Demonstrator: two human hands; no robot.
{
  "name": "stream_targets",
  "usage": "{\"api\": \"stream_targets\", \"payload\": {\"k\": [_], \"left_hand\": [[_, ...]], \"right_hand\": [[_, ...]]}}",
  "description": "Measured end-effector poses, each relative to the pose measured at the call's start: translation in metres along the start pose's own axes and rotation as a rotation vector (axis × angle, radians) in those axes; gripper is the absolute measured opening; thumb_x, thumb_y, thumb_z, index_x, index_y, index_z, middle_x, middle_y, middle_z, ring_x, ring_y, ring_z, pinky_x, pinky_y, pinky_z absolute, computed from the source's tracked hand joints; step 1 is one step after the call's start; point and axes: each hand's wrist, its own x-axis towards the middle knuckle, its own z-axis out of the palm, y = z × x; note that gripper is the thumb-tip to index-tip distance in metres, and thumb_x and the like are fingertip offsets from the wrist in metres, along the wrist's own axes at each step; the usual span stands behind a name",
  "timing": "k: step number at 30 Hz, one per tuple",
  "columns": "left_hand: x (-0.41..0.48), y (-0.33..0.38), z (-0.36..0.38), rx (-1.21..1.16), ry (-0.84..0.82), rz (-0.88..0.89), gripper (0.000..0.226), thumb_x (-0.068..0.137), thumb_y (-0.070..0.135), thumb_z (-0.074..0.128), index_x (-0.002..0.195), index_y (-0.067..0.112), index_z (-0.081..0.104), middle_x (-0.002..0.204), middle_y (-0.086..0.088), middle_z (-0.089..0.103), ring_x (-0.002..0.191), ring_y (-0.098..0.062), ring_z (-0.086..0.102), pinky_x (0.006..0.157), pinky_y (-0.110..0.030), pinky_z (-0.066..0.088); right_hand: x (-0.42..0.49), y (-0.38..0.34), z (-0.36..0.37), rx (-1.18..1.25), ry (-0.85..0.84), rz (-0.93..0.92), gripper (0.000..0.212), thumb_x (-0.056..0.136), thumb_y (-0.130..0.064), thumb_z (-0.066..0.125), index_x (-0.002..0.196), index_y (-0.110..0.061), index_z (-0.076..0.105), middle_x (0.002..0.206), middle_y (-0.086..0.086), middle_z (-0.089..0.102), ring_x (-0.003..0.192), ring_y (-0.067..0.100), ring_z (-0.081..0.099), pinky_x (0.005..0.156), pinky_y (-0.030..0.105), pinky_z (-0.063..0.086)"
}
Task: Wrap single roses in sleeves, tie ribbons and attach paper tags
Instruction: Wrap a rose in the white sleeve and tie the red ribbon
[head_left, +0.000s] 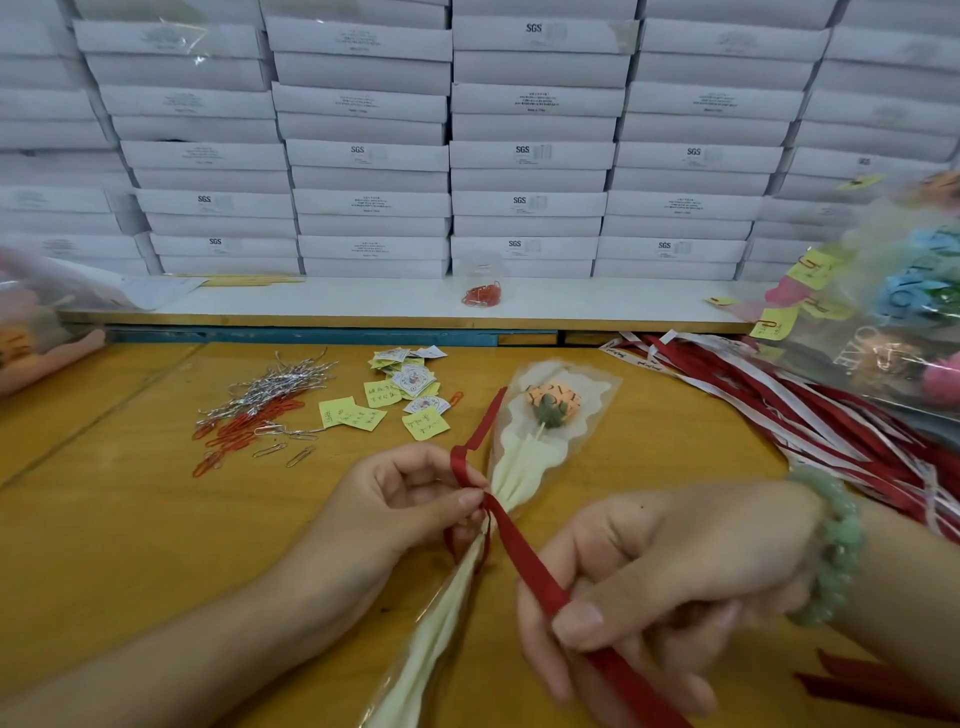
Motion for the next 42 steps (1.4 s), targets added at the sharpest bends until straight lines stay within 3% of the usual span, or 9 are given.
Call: {"api": "stream_targets", "payload": {"k": [3,6,13,17,25,30,33,36,42], "left_hand": [[0.0,0.001,0.001,0.009,-0.005,0.001,0.012,0.07,0.01,0.076,0.081,0.013,0.075,0.077,-0.011,0.071,0.065,-0.015,0.067,0.059,-0.021,0.055],[-0.001,0.002,0.002,-0.012,-0.01,-0.001,0.013,0.068,0.01,0.08,0.079,0.014,0.075,0.081,-0.01,0.072,0.065,-0.015,0.068,0.061,-0.021,0.055],[-0.002,0.003,0.0,0.011,-0.03,-0.026,0.023,0.061,0.021,0.083,0.082,0.013,0.075,0.082,-0.017,0.073,0.068,-0.019,0.068,0.065,-0.024,0.057],[-0.001,0.003,0.0,0.038,-0.041,-0.029,0.024,0.062,0.02,0.083,0.083,0.012,0.075,0.083,-0.018,0.072,0.068,-0.021,0.068,0.064,-0.024,0.057],[0.0,0.002,0.0,0.077,-0.026,-0.007,0.024,0.064,0.018,0.087,0.084,0.011,0.076,0.081,-0.015,0.073,0.069,-0.02,0.068,0.064,-0.023,0.056],[-0.001,0.002,0.0,0.087,-0.032,0.005,0.022,0.065,0.018,0.089,0.082,0.012,0.076,0.083,-0.014,0.074,0.075,-0.02,0.072,0.067,-0.021,0.056],[-0.001,0.001,0.001,0.085,-0.042,0.013,0.019,0.063,0.014,0.085,0.081,0.012,0.077,0.085,-0.014,0.075,0.076,-0.02,0.072,0.067,-0.021,0.057],[0.0,0.0,0.001,0.106,-0.036,0.018,0.021,0.061,0.014,0.087,0.079,0.012,0.077,0.086,-0.014,0.075,0.077,-0.021,0.072,0.07,-0.022,0.058],[0.0,0.0,0.0,0.138,-0.042,0.042,0.023,0.06,0.019,0.089,0.079,0.014,0.077,0.085,-0.014,0.075,0.077,-0.021,0.072,0.072,-0.023,0.057]], "right_hand": [[0.0,0.0,-0.001,-0.104,0.073,-0.063,0.023,0.1,-0.007,0.044,0.094,-0.016,0.065,0.081,-0.004,0.066,0.056,-0.002,0.06,0.033,0.012,0.025],[0.011,0.01,-0.003,-0.232,0.323,-0.133,0.013,0.094,-0.006,0.056,0.096,-0.015,0.066,0.082,-0.006,0.068,0.065,-0.002,0.065,0.038,0.009,0.033],[0.025,0.027,-0.01,-0.321,0.865,-0.338,0.016,0.076,-0.007,0.078,0.086,-0.012,0.066,0.082,0.005,0.075,0.068,0.008,0.07,0.038,0.013,0.04],[0.029,0.031,-0.011,-0.381,1.019,-0.439,0.027,0.07,-0.007,0.082,0.081,-0.008,0.058,0.072,-0.006,0.071,0.063,0.004,0.067,0.048,0.015,0.048],[0.038,0.042,-0.014,-0.514,1.035,-0.482,0.03,0.069,-0.01,0.084,0.084,-0.015,0.058,0.08,0.001,0.071,0.077,0.013,0.071,0.075,0.031,0.058],[0.04,0.043,-0.014,-0.511,1.05,-0.498,0.034,0.069,-0.012,0.084,0.09,-0.016,0.057,0.087,-0.009,0.067,0.077,0.009,0.07,0.07,0.026,0.057],[0.041,0.043,-0.016,-0.53,1.049,-0.498,0.034,0.071,-0.013,0.083,0.093,-0.016,0.058,0.093,-0.005,0.068,0.079,0.013,0.07,0.075,0.033,0.057],[0.042,0.043,-0.016,-0.546,1.017,-0.5,0.028,0.074,-0.011,0.081,0.092,-0.013,0.059,0.085,0.001,0.068,0.078,0.014,0.066,0.074,0.03,0.055],[0.044,0.045,-0.015,-0.585,1.02,-0.475,0.018,0.082,-0.007,0.072,0.089,-0.017,0.059,0.072,-0.007,0.058,0.064,0.001,0.051,0.059,0.017,0.041]]}}
